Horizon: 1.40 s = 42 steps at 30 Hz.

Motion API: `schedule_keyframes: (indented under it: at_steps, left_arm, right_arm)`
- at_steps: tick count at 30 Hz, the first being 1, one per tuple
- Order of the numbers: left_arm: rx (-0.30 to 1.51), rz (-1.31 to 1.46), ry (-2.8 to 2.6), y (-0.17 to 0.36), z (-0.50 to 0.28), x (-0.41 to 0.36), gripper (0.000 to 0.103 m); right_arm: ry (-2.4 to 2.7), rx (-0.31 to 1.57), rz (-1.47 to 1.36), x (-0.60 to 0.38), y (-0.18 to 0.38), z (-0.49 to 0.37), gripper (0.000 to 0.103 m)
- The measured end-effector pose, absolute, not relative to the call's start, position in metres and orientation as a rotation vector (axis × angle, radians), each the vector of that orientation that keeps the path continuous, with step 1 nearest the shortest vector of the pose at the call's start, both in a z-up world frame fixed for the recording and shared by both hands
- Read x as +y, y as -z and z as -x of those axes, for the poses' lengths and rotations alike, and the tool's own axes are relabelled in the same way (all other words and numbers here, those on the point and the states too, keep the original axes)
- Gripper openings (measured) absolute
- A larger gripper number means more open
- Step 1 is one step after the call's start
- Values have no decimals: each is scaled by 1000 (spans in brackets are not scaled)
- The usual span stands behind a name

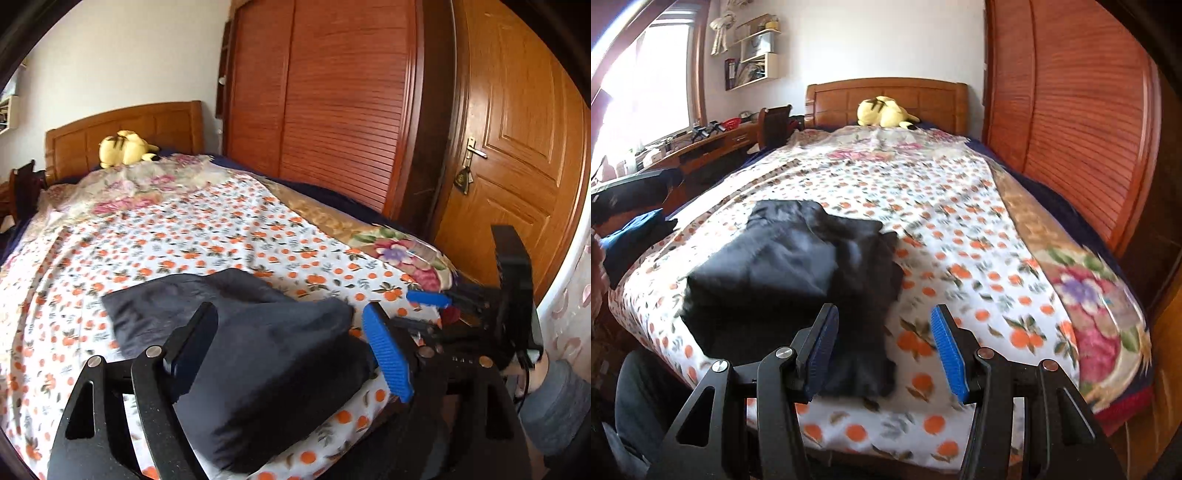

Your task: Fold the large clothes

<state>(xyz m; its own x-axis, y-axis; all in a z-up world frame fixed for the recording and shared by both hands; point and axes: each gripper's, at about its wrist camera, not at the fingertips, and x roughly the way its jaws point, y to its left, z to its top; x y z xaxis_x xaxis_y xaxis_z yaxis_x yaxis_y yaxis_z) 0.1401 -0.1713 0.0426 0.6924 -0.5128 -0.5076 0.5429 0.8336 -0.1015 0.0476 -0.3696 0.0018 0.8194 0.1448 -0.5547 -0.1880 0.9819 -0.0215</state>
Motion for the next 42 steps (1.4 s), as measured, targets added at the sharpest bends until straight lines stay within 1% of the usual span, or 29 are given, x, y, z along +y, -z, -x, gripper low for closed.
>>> schedule_keyframes:
  at_steps: [5,6,7,8,10,18,22,27,29,30,32,33,34,36,40,42]
  left_arm:
    - [524,-62,500,-38,-122,-120,81]
    - [523,-62,486,-36,-120,-111,81]
    - [524,-61,463,-34,-117,-98,81]
    - [526,-59,451,-32,-114,-91,81]
    - [534,-54,422,-26,-109,-72,81]
    - [562,-11,356,-4,-98,-25,81]
    - [579,6,340,6,-96,-13,81]
    - [591,29,329,14,-96,-5,81]
    - [588,33,329,14,-96,-5,81]
    - [588,35,329,15,-95,-5,81]
    - [589,38,330,16,-94,-7,81]
    - [591,38,331,16,-94,-7,81]
    - [593,37,333,17,-95,-9,81]
    - [595,31,336,18,-94,-11,81]
    - [603,26,341,19,-97,-17,81]
    - [605,21,344,19,-99,-20,81]
  right_arm:
    - [-228,555,76,-340,-16,-65,54]
    - [-247,550,65,-335,-17,-70,56]
    - [-261,555,61,-329,-17,-76,61]
    - [-272,566,62,-325,-15,-83,64]
    - [-281,596,76,-315,-9,-99,64]
    - [-289,773,39,-315,23,-153,65]
    - [-297,815,-18,-323,27,-160,65]
    - [-337,886,20,-310,33,-166,64]
    - [-345,906,34,-308,37,-169,58]
    - [-355,914,31,-307,38,-171,53]
    - [-396,937,30,-307,43,-172,9]
    - [-409,940,41,-306,43,-171,9]
    - [-418,932,50,-305,43,-170,5]
    - [-416,884,52,-307,34,-163,4]
    - [-400,735,16,-321,-5,-143,4]
    - [-383,686,42,-325,-25,-130,3]
